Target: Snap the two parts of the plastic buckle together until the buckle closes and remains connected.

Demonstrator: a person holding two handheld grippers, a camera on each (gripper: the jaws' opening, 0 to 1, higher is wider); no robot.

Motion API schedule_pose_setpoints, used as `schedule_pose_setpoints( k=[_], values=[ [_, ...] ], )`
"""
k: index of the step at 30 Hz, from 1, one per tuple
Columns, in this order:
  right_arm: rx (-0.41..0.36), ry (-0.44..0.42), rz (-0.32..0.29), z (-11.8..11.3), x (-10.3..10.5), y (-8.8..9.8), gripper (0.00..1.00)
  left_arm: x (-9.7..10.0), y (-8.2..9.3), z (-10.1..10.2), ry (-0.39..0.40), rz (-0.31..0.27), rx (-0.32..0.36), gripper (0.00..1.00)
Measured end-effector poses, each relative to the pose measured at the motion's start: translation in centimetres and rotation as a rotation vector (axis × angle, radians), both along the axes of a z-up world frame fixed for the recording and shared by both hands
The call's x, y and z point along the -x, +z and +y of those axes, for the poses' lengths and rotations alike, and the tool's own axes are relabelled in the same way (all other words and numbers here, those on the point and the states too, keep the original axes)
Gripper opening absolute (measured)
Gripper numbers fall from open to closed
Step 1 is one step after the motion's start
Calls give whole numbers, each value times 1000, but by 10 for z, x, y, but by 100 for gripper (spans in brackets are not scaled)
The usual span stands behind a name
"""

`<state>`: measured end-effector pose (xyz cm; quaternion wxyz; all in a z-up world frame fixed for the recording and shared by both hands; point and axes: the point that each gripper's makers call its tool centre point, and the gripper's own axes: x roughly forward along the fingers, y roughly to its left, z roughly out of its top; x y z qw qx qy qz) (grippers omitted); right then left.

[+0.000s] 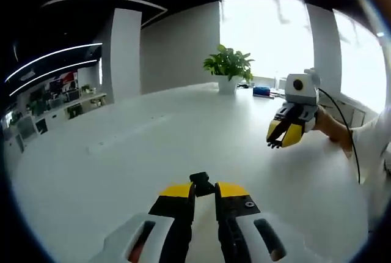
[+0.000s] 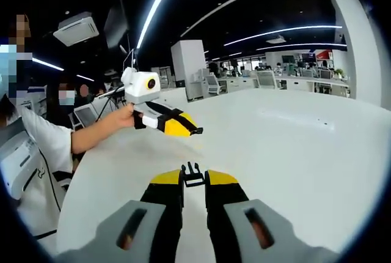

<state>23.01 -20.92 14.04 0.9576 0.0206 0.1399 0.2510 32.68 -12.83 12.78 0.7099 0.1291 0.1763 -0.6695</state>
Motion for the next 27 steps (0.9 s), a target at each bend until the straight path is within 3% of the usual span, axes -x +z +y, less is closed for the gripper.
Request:
schedule_pose_setpoints(
  k=[5,12,19,22,27],
  values=[
    [1,7,4,2,0,-1,12,3,7,6,-4,6,-5,12],
    [0,28,1,6,1,0,12,10,29,18,-14,20,24,12],
    [-6,48,1,11,2,1,12,21,37,26,-48,-4,16,12],
    [-8,52,1,13,2,1,12,31,39,27,-105,-32,26,12],
    [-10,59,-2,16,2,2,12,38,37,30,-120,-28,28,12]
  ],
)
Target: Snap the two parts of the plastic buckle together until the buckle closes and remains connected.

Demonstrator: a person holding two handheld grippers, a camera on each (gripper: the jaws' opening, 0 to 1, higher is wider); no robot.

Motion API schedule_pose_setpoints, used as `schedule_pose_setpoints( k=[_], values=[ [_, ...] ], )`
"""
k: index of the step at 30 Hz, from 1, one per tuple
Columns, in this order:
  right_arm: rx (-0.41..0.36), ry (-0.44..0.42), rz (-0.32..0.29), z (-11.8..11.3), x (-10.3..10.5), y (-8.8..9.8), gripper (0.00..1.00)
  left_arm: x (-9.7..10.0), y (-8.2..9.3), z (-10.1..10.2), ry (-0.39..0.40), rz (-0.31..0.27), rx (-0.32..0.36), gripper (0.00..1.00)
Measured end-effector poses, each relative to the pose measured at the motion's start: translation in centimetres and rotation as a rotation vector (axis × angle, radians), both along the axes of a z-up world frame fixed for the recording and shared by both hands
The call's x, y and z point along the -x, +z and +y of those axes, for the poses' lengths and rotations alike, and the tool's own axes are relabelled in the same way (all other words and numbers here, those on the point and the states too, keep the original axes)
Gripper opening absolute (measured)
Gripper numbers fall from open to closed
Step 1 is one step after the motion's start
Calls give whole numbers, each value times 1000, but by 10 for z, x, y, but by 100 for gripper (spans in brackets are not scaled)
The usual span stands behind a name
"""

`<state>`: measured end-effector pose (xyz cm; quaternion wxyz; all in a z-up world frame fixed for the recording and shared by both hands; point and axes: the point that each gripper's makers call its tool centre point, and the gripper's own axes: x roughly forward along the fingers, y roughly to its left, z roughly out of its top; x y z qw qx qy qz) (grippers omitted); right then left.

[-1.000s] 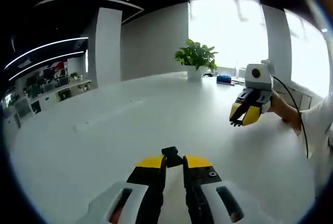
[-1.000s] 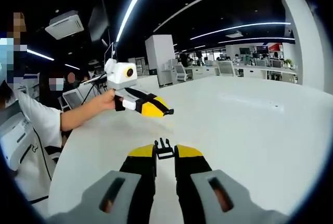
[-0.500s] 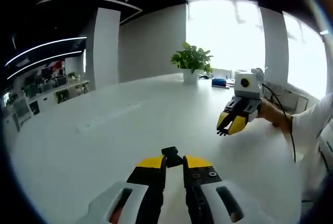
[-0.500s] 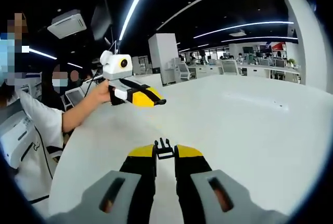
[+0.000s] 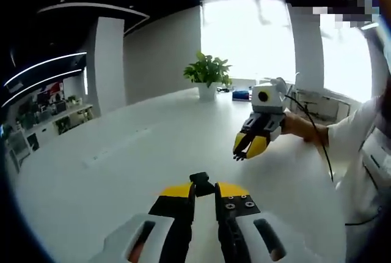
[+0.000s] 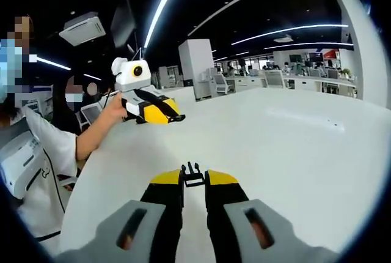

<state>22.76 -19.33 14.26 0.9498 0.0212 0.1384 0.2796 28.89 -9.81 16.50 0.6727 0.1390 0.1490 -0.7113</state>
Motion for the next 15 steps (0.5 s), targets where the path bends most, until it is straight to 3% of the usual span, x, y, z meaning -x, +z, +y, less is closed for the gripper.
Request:
schedule_pose_setpoints(
  k=[6,15],
  values=[
    [10,7,3,3,-1,-2,12,4,-4,2,-9,13,29,12],
    [44,28,26,9,0,-12,12,12,-25,4,-77,20,-12,12]
  ],
)
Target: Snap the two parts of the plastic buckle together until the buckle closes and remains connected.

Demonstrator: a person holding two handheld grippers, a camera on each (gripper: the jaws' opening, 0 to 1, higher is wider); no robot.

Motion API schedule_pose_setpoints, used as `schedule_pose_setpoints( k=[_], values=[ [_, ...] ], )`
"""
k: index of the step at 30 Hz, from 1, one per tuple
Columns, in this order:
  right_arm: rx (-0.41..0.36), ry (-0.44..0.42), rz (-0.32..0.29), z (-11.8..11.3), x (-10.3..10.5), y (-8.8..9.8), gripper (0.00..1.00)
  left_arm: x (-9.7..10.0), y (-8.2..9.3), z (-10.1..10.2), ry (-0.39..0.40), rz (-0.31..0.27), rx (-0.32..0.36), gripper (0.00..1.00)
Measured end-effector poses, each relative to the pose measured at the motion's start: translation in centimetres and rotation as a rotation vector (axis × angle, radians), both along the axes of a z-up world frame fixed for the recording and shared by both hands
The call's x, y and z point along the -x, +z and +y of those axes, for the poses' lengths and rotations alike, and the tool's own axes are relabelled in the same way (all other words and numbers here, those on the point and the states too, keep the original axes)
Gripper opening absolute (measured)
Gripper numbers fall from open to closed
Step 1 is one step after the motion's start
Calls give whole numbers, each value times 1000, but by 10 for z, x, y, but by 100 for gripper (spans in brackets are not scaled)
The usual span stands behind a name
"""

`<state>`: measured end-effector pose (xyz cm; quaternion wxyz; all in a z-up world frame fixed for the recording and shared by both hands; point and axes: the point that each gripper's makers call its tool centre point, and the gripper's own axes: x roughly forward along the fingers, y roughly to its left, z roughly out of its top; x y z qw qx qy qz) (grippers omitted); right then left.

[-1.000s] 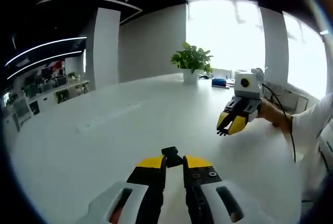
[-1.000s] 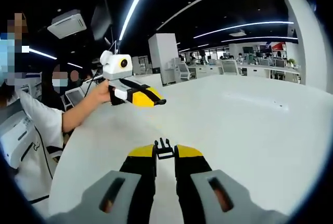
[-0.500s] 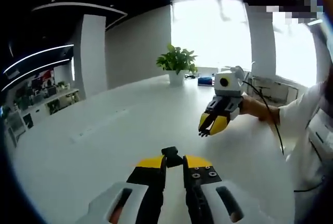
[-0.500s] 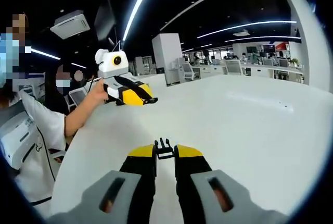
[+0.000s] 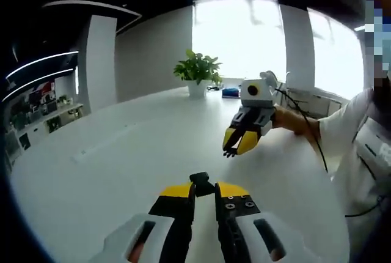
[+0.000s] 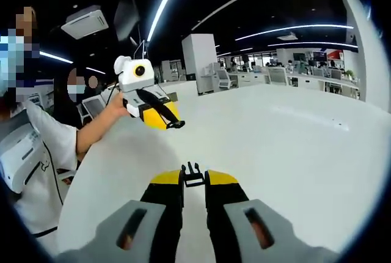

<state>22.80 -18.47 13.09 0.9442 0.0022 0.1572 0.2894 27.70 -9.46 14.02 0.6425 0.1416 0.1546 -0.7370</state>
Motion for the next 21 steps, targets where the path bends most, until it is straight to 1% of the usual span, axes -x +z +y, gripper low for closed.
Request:
schedule_pose_setpoints(
  k=[3,6,8,10,11,13,16,19,21],
  values=[
    [16,2,6,1,1,-3,12,1,-3,-1,-1,6,-7,12],
    [29,7,7,1,2,-4,12,6,-9,-2,-26,11,-18,12],
    [47,14,10,3,3,-6,12,8,-14,-2,-48,4,-31,12],
    [63,20,13,4,3,-8,12,14,-17,-1,-94,-3,-31,12],
    [67,23,14,5,4,-9,12,17,-16,-1,-120,4,-21,12],
    [75,36,15,7,5,-10,12,18,-17,1,-132,22,-18,12],
    [86,64,14,13,6,-12,12,21,-19,3,-157,5,-23,12],
    [96,89,13,19,8,-14,12,23,-21,5,-178,3,-25,12],
    [105,94,10,20,8,-14,12,25,-22,6,-199,-10,-29,12]
  ],
)
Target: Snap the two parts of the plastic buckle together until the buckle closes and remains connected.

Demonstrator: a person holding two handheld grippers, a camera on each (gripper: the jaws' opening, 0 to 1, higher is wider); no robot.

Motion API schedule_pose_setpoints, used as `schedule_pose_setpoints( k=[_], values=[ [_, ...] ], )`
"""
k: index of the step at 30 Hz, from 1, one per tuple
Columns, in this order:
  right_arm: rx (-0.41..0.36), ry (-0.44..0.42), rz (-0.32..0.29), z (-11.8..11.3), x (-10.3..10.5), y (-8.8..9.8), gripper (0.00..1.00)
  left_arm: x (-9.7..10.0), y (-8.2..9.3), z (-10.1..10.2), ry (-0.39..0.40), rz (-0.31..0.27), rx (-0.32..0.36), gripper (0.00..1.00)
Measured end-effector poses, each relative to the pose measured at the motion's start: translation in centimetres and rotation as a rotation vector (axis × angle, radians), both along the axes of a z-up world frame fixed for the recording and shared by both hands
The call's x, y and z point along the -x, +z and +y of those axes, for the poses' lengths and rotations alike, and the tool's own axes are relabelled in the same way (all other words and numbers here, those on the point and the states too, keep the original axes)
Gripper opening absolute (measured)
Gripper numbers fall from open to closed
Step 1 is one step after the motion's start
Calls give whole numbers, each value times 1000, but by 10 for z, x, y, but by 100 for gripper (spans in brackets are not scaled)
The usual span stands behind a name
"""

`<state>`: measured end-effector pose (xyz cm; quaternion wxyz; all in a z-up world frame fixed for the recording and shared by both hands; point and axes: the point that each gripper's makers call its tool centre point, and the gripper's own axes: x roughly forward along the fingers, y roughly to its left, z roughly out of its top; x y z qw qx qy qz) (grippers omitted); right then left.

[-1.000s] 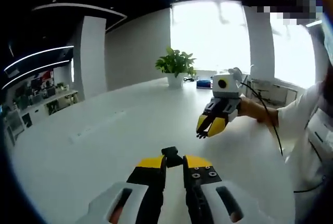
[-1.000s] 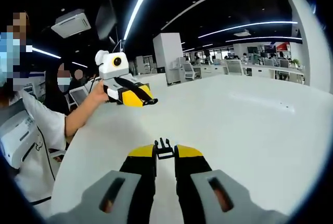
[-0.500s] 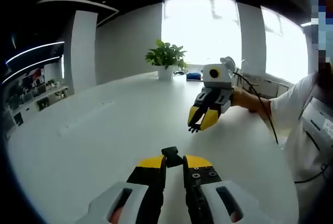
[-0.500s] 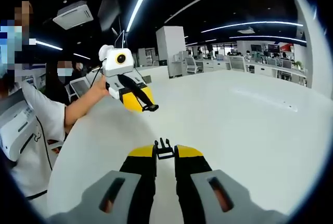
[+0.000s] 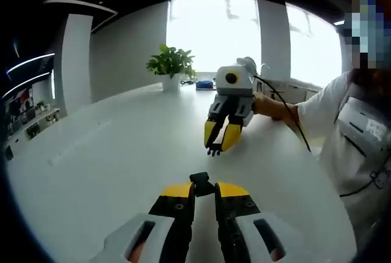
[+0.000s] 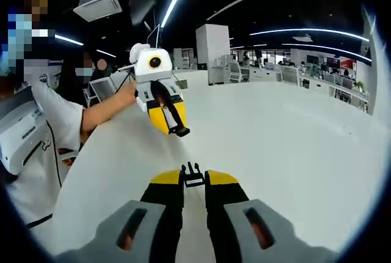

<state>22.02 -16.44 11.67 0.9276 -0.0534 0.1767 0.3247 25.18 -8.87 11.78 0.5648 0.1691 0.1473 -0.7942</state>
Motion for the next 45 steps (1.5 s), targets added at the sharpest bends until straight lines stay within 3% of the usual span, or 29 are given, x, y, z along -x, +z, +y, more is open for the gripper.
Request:
schedule_pose_setpoints(
  k=[6,15,45],
  values=[
    [15,28,-10,6,2,0,12,10,-3,2,-62,-33,-3,12],
    [49,98,-88,22,5,9,12,24,-6,3,-132,-39,-5,12],
    [46,202,-126,41,16,15,12,48,2,7,-253,-30,40,11]
  ],
)
